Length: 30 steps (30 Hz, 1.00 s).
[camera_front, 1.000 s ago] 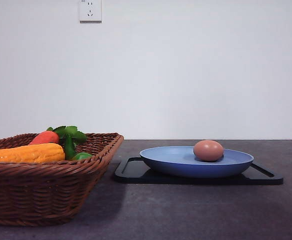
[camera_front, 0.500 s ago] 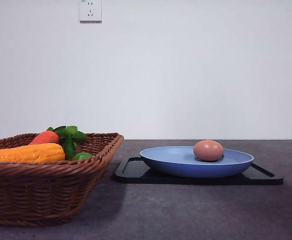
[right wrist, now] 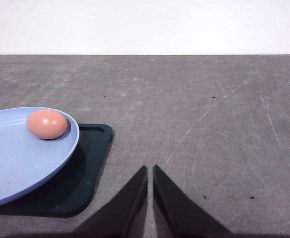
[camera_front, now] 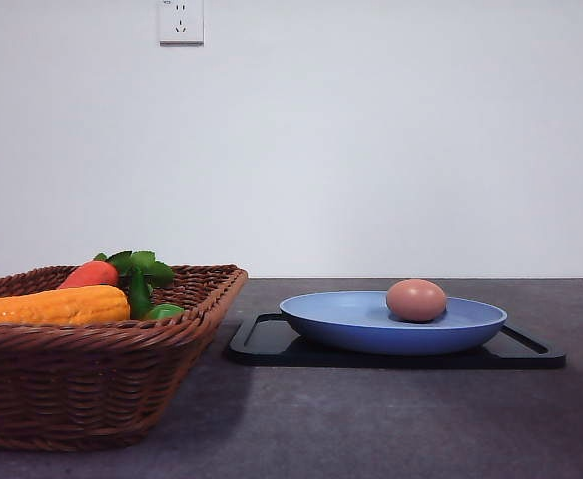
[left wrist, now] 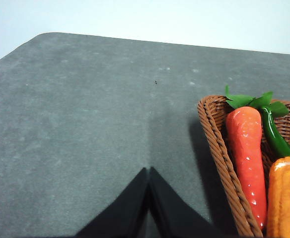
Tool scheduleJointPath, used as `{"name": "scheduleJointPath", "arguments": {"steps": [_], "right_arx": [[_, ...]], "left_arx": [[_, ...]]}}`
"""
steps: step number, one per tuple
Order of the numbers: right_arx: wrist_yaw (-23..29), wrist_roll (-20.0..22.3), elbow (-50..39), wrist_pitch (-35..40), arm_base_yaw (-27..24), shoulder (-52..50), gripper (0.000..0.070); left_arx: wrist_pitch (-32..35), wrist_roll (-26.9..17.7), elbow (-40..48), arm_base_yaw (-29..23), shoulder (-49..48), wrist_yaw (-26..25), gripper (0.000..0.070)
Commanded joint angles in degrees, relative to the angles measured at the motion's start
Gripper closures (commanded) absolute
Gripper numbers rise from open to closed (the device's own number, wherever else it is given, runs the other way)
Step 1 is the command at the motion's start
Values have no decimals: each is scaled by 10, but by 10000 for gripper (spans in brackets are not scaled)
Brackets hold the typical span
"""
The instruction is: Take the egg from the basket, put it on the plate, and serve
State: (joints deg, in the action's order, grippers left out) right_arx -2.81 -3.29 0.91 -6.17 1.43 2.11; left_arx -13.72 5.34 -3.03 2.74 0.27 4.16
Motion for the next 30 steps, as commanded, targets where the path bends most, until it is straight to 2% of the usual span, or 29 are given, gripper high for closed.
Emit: {"name": "scheduleJointPath", "arguments": {"steps": [1, 30], "right_arx": [[2, -7, -3, 6, -1, -1, 700], [2, -8, -3, 6, -1, -1, 700]], "left_arx": [[-13, 2, 5, -1, -1, 0, 700], [-13, 3, 5, -1, -1, 0, 700]]}}
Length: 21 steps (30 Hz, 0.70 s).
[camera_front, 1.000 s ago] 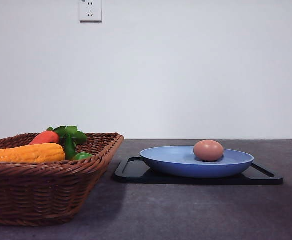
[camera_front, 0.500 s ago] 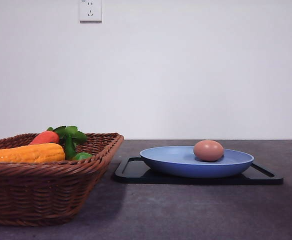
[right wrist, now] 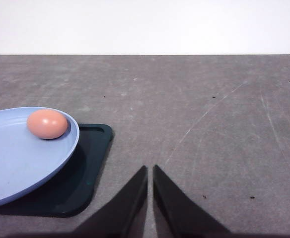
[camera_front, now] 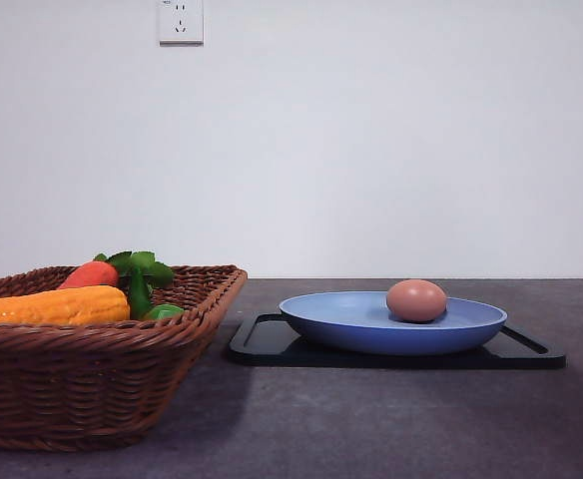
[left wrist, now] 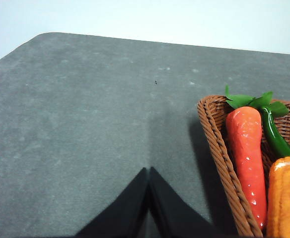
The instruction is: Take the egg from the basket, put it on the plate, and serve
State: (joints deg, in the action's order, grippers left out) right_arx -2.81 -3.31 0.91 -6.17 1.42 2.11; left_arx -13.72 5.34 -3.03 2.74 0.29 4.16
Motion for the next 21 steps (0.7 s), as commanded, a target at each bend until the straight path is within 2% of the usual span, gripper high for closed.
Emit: {"name": "scheduleJointPath", "arguments": {"steps": [1, 21], "right_arx": [[2, -7, -3, 6, -1, -1, 700], [2, -7, -3, 6, -1, -1, 700]], "left_arx": [[-13, 2, 5, -1, -1, 0, 700], [-13, 3, 5, -1, -1, 0, 700]]}}
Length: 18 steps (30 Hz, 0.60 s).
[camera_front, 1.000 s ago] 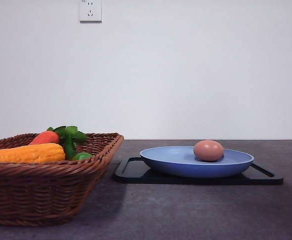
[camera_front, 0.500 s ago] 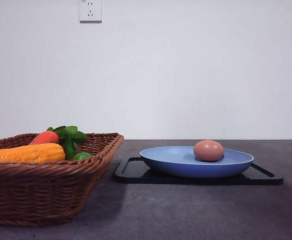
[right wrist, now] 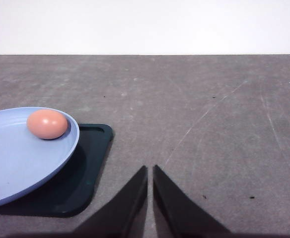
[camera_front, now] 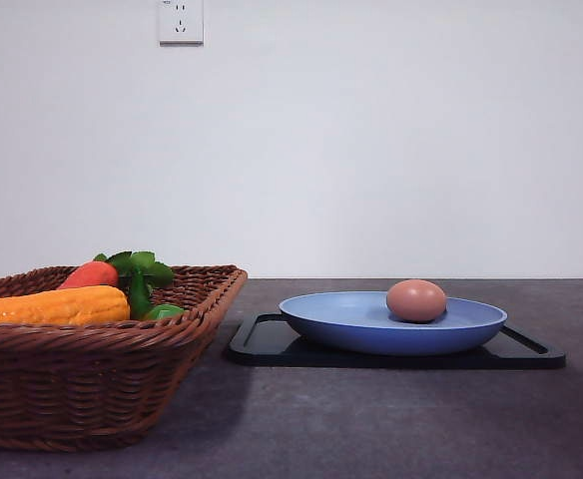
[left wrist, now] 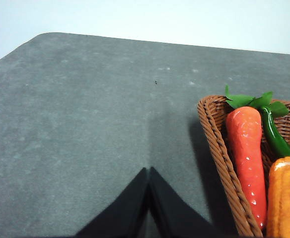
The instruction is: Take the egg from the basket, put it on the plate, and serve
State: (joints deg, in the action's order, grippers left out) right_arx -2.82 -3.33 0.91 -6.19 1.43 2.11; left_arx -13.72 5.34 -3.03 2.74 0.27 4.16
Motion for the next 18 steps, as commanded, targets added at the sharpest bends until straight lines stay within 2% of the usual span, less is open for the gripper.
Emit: {"name": "scheduleJointPath", "arguments": {"steps": [1, 18], "right_arx": [[2, -7, -3, 6, -1, -1, 700], [2, -7, -3, 6, -1, -1, 700]], "left_arx": [[-13, 3, 5, -1, -1, 0, 700], [-13, 3, 5, -1, -1, 0, 700]]}}
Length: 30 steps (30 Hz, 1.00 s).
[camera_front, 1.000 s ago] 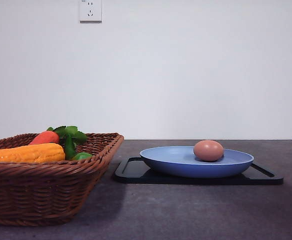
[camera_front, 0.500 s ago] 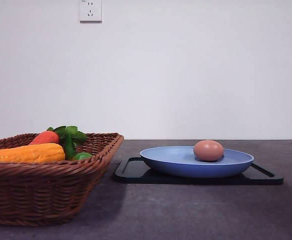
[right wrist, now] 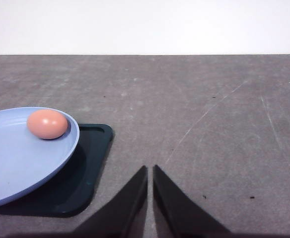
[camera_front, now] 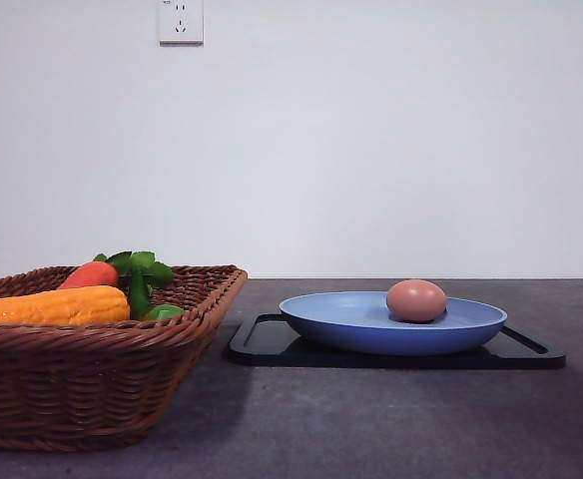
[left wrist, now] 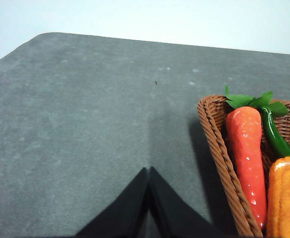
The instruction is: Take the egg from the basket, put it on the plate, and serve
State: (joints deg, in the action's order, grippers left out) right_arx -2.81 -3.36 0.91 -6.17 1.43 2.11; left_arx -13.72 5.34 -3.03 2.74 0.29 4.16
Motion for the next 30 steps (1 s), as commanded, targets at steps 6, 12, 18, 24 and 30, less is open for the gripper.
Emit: {"name": "scheduleJointPath", "arguments": {"steps": [6, 12, 18, 24, 30], "right_arx": [[2, -7, -3, 6, -1, -1, 700], [2, -7, -3, 6, -1, -1, 700], [2, -7, -3, 6, -1, -1, 700], [2, -7, -3, 6, -1, -1, 700], [2, -7, -3, 6, -1, -1, 700]], "left_arx": [[-13, 2, 5, -1, -1, 0, 700], [-13, 3, 5, -1, -1, 0, 700], [-13, 3, 5, -1, -1, 0, 700], [-13, 2, 5, -1, -1, 0, 700], [-13, 3, 5, -1, -1, 0, 700]]}}
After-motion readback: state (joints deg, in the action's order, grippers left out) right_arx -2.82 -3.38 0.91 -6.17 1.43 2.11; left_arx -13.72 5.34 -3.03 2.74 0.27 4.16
